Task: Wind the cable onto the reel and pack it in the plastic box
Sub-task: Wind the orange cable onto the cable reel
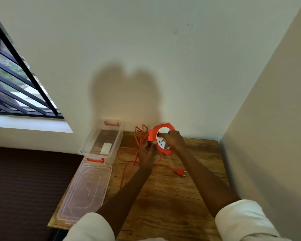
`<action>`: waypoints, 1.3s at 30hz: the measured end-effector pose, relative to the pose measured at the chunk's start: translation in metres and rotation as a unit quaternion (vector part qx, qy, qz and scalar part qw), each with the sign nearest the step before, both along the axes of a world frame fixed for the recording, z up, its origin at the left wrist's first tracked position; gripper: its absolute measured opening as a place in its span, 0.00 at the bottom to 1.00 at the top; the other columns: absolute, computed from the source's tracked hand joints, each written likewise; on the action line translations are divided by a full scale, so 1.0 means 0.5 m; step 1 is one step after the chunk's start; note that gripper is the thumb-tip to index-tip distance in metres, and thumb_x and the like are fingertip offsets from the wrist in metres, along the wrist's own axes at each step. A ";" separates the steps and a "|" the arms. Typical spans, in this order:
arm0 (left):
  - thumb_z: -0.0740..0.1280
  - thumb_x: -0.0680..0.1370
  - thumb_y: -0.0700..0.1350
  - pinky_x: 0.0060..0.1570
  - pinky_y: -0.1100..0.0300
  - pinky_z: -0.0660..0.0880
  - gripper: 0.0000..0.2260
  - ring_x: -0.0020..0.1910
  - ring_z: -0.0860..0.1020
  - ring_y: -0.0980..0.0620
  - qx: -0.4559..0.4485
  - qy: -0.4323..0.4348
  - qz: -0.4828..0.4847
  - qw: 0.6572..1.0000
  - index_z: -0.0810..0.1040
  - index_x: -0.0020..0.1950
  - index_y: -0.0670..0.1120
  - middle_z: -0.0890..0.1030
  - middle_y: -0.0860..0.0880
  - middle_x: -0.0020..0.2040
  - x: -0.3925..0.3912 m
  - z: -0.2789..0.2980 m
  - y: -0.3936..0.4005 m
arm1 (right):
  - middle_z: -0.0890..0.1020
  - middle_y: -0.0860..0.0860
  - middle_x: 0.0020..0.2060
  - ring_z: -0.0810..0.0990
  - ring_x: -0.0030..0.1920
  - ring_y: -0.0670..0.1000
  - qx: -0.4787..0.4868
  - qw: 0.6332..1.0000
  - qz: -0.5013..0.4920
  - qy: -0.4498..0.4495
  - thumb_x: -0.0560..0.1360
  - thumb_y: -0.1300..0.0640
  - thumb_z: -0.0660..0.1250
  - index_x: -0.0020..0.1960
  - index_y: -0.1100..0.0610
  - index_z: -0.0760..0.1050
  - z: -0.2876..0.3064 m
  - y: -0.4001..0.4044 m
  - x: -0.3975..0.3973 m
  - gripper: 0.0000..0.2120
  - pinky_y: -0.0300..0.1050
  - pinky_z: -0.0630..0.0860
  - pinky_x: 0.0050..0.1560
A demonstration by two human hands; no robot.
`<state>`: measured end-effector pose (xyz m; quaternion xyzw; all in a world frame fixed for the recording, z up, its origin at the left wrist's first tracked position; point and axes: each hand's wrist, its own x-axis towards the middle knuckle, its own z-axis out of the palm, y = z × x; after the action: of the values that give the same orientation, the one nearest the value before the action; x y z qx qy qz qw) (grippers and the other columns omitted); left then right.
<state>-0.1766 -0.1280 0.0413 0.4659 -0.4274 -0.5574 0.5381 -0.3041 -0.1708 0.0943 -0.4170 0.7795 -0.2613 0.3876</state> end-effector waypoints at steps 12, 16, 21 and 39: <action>0.64 0.83 0.47 0.35 0.59 0.82 0.16 0.53 0.83 0.42 0.138 -0.035 -0.085 0.986 0.76 0.67 0.41 0.82 0.41 0.59 0.102 0.040 -0.078 | 0.77 0.50 0.66 0.77 0.62 0.54 -0.197 0.845 0.362 0.341 0.80 0.49 0.66 0.66 0.44 0.77 0.029 0.010 -0.083 0.14 0.48 0.76 0.56; 0.64 0.83 0.47 0.39 0.54 0.83 0.16 0.47 0.85 0.44 0.122 -0.082 -0.167 0.975 0.76 0.65 0.37 0.84 0.40 0.54 0.138 0.047 -0.093 | 0.69 0.52 0.73 0.73 0.67 0.56 -0.202 0.734 0.494 0.421 0.80 0.52 0.66 0.69 0.41 0.73 0.044 0.018 -0.092 0.18 0.53 0.76 0.63; 0.64 0.82 0.48 0.45 0.50 0.84 0.17 0.48 0.83 0.40 0.122 -0.135 -0.229 0.956 0.76 0.65 0.37 0.82 0.36 0.56 0.161 0.038 -0.099 | 0.66 0.52 0.76 0.71 0.70 0.57 -0.214 0.630 0.566 0.488 0.79 0.51 0.68 0.77 0.36 0.62 0.035 0.038 -0.080 0.30 0.51 0.75 0.62; 0.67 0.81 0.51 0.51 0.51 0.83 0.16 0.53 0.84 0.44 0.125 -0.237 -0.322 0.908 0.78 0.64 0.43 0.84 0.43 0.57 0.173 0.071 -0.114 | 0.68 0.56 0.75 0.61 0.77 0.65 -0.135 0.518 0.646 0.544 0.75 0.52 0.74 0.76 0.44 0.64 0.025 0.050 -0.058 0.33 0.62 0.59 0.76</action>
<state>-0.0901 -0.1851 0.0768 0.4846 -0.5959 -0.6225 0.1504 -0.3332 -0.1457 0.1069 -0.9141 0.3102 0.2364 -0.1108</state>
